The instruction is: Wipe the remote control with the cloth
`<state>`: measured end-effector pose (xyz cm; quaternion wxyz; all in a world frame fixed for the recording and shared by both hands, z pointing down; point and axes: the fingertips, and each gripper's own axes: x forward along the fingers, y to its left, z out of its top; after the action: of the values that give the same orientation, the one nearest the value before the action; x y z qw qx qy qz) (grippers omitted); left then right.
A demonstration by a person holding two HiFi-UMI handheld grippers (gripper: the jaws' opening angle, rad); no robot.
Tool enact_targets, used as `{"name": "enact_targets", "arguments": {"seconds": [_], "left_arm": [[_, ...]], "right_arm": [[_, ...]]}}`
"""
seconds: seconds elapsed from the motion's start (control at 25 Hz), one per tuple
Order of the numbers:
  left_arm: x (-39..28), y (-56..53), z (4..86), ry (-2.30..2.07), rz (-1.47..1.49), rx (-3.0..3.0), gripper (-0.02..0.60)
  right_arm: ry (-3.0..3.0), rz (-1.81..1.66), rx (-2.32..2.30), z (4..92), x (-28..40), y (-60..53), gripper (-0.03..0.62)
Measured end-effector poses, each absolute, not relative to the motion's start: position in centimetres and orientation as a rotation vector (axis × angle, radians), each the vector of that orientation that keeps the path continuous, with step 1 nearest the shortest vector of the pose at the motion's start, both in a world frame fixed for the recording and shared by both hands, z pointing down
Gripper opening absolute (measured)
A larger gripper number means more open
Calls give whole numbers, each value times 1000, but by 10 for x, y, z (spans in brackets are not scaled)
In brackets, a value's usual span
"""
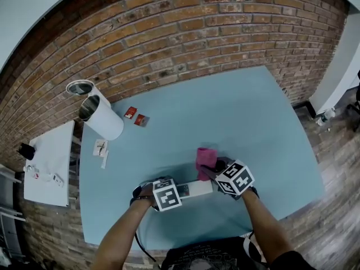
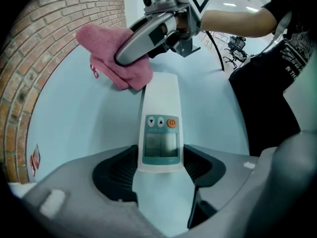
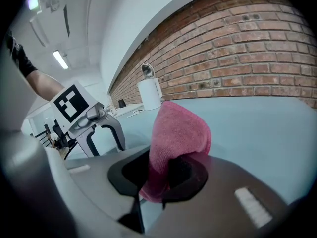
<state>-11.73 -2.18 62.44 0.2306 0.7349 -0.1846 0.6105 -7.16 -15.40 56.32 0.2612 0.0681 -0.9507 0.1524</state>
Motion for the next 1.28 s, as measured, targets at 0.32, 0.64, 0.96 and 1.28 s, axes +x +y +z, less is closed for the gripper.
{"name": "enact_targets", "arguments": {"seconds": [0.32, 0.64, 0.96, 1.28], "left_arm": [[-120, -21, 623, -534, 1659, 2025, 284], [-121, -22, 620, -594, 1606, 2054, 276], [-116, -22, 614, -690, 1256, 1946, 275], [-96, -8, 598, -589, 709, 1790, 275]], "right_arm": [[-2583, 464, 303, 562, -46, -162, 66], [-2619, 541, 468, 550, -15, -153, 66], [-2654, 708, 662, 546, 11, -141, 66], [-2669, 757, 738, 545, 10, -129, 66]]}}
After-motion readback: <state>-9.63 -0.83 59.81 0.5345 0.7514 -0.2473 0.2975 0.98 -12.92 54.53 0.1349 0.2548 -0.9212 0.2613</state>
